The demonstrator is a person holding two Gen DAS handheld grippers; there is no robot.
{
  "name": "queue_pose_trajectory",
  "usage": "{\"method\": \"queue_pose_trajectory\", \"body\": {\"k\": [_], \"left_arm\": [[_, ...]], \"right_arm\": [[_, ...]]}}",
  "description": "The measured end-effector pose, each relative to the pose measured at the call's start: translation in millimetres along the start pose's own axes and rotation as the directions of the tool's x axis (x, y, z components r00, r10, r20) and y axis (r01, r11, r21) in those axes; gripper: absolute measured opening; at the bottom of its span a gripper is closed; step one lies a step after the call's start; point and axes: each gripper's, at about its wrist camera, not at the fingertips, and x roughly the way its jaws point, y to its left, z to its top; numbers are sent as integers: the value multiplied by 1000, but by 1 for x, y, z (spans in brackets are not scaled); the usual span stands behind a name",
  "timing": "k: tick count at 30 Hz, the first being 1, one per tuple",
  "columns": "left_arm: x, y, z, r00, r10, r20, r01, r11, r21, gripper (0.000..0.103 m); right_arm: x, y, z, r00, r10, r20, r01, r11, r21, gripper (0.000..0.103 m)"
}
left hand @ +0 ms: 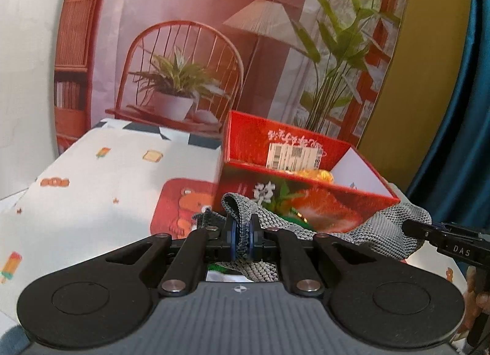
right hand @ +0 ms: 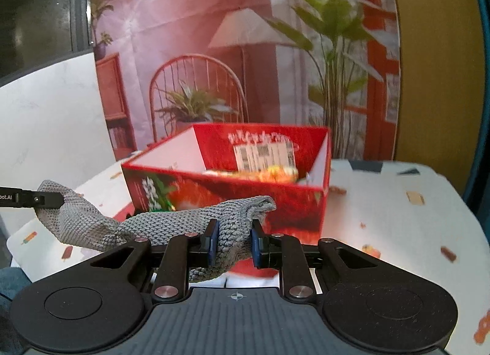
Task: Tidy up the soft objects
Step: 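Lift the grey knit cloth with both grippers and carry it over the red box, then lower the grey cloth into the red box and open both grippers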
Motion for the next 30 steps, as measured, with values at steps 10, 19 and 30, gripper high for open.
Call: {"method": "queue_pose_trajectory", "body": {"k": [10, 19, 30], "left_arm": [[5, 0, 22, 1000, -9, 25, 9, 1000, -7, 8], [24, -13, 59, 997, -1, 75, -3, 999, 45, 9], [107, -37, 96, 999, 32, 11, -33, 989, 141, 9]], "right_arm": [[7, -5, 32, 999, 27, 25, -27, 999, -21, 19], [20, -15, 77, 998, 28, 64, -24, 998, -53, 19], [80, -32, 113, 998, -55, 45, 59, 993, -104, 19]]}}
